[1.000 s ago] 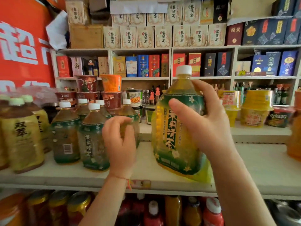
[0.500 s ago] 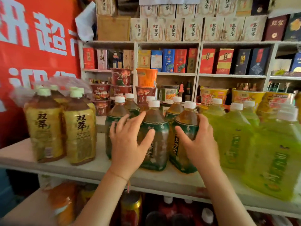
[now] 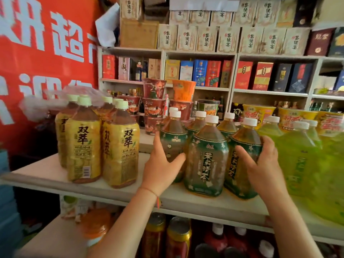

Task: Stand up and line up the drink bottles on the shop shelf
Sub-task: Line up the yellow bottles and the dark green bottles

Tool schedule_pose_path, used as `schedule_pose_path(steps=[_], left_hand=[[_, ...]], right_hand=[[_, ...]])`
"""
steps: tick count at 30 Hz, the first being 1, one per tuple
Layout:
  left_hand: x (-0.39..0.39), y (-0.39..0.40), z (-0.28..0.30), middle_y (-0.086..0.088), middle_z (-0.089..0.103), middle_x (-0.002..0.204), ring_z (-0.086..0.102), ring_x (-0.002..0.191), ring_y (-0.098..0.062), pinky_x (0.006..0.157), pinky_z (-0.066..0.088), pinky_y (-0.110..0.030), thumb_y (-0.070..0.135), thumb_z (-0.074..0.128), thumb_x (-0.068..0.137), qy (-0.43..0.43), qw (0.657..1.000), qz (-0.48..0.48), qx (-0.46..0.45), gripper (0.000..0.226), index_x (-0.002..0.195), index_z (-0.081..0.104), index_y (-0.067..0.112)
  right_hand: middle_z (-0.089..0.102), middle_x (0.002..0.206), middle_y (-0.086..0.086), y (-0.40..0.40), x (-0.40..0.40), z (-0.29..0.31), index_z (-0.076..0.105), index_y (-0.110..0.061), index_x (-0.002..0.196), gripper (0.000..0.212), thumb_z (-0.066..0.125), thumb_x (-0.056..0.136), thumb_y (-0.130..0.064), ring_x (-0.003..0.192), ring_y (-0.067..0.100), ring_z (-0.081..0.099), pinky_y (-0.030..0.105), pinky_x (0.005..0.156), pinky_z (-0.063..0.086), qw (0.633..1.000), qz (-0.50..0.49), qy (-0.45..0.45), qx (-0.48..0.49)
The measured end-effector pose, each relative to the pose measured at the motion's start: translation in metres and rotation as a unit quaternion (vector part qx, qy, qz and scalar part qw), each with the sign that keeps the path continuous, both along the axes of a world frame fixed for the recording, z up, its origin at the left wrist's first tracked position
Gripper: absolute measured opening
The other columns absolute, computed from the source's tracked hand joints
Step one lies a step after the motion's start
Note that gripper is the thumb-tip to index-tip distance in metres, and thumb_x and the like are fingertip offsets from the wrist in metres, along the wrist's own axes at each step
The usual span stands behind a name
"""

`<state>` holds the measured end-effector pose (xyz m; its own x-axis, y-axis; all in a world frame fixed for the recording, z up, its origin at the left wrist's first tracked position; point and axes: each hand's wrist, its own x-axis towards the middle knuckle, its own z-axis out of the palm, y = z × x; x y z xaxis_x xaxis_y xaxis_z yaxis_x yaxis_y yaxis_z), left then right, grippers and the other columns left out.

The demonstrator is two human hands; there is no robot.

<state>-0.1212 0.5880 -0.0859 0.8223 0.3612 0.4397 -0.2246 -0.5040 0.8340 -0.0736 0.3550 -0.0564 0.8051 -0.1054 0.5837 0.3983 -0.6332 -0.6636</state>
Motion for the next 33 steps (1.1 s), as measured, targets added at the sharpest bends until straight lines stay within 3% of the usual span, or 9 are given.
schedule_pose_path(steps=[8, 12, 15, 17, 20, 23, 27, 30, 33], left_hand=[[-0.002, -0.003, 0.0, 0.023, 0.057, 0.132, 0.057, 0.116, -0.009, 0.092, 0.042, -0.029, 0.056, 0.056, 0.088, -0.019, 1.0, -0.006, -0.01, 0.076, 0.152, 0.017, 0.045], [-0.021, 0.006, 0.01, 0.021, 0.065, 0.102, 0.065, 0.085, -0.002, 0.07, 0.056, -0.024, 0.042, 0.053, 0.098, -0.044, 0.975, 0.142, 0.165, 0.041, 0.137, 0.052, 0.031], [-0.044, 0.022, 0.024, 0.013, 0.069, 0.082, 0.066, 0.071, -0.002, 0.056, 0.052, -0.017, 0.03, 0.051, 0.098, -0.249, 0.918, 0.211, 0.226, 0.025, 0.102, 0.073, 0.018], [-0.054, 0.037, 0.026, 0.004, 0.071, 0.084, 0.065, 0.075, -0.006, 0.065, 0.052, -0.016, 0.02, 0.052, 0.097, -0.34, 0.884, 0.228, 0.227, 0.023, 0.095, 0.073, 0.009], [-0.061, 0.071, 0.023, -0.008, 0.067, 0.102, 0.059, 0.099, -0.013, 0.09, 0.048, -0.023, 0.012, 0.058, 0.092, -0.355, 0.866, 0.288, 0.204, 0.018, 0.103, 0.068, 0.001], [-0.063, 0.116, 0.018, -0.015, 0.053, 0.129, 0.045, 0.122, -0.022, 0.107, 0.037, -0.03, 0.026, 0.065, 0.083, -0.302, 0.878, 0.347, 0.13, 0.056, 0.131, 0.051, 0.001], [-0.063, 0.18, 0.013, -0.014, 0.038, 0.149, 0.031, 0.14, -0.03, 0.116, 0.03, -0.05, 0.06, 0.065, 0.075, -0.215, 0.905, 0.323, 0.175, 0.093, 0.149, 0.035, 0.011], [-0.061, 0.205, 0.015, -0.012, 0.028, 0.157, 0.021, 0.147, -0.034, 0.117, 0.026, -0.055, 0.077, 0.062, 0.065, -0.167, 0.925, 0.273, 0.203, 0.105, 0.15, 0.033, 0.022], [-0.06, 0.219, 0.018, -0.011, 0.023, 0.16, 0.015, 0.149, -0.036, 0.116, 0.024, -0.061, 0.08, 0.061, 0.061, -0.16, 0.934, 0.236, 0.216, 0.101, 0.143, 0.043, 0.023]], right_hand=[[0.034, 0.151, 0.015, 0.004, 0.003, -0.006, 0.021, -0.017, 0.155, 0.085, 0.035, 0.087, -0.066, 0.137, 0.031, 0.037, 0.046, 0.106, 0.037, 0.999, 0.026, -0.011, 0.045], [0.03, 0.153, 0.02, 0.022, -0.011, -0.004, 0.029, -0.009, 0.15, 0.069, 0.034, 0.1, -0.056, 0.142, 0.031, 0.029, 0.048, 0.114, 0.032, 0.983, -0.013, -0.16, 0.086], [0.056, 0.117, 0.022, 0.048, -0.029, 0.001, 0.058, 0.005, 0.119, 0.034, 0.044, 0.098, -0.017, 0.112, 0.031, 0.053, 0.047, 0.096, 0.047, 0.927, 0.023, -0.357, 0.111], [0.062, 0.09, 0.008, 0.069, -0.04, -0.005, 0.066, 0.001, 0.095, 0.024, 0.045, 0.096, -0.009, 0.085, 0.022, 0.058, 0.049, 0.074, 0.05, 0.907, 0.101, -0.399, 0.092], [0.059, 0.07, -0.004, 0.106, -0.058, -0.021, 0.066, -0.006, 0.086, 0.023, 0.045, 0.094, -0.011, 0.059, 0.011, 0.055, 0.032, 0.051, 0.047, 0.907, 0.205, -0.364, 0.056], [0.058, 0.07, -0.009, 0.142, -0.065, -0.034, 0.065, -0.014, 0.095, 0.021, 0.046, 0.095, -0.021, 0.056, 0.006, 0.052, 0.03, 0.044, 0.045, 0.926, 0.238, -0.291, 0.01], [0.047, 0.123, -0.015, 0.204, -0.067, -0.033, 0.033, -0.029, 0.145, 0.059, 0.059, 0.093, -0.041, 0.101, -0.001, 0.052, 0.023, 0.073, 0.056, 0.964, 0.219, -0.145, -0.033], [0.031, 0.149, -0.007, 0.25, -0.071, -0.022, 0.001, -0.041, 0.152, 0.102, 0.071, 0.08, -0.056, 0.123, 0.005, 0.045, 0.029, 0.091, 0.053, 0.973, 0.225, -0.045, 0.003], [0.036, 0.152, 0.0, 0.283, -0.069, -0.019, 0.002, -0.037, 0.152, 0.115, 0.08, 0.07, -0.06, 0.123, 0.02, 0.055, 0.039, 0.085, 0.057, 0.986, 0.155, -0.041, 0.038]])
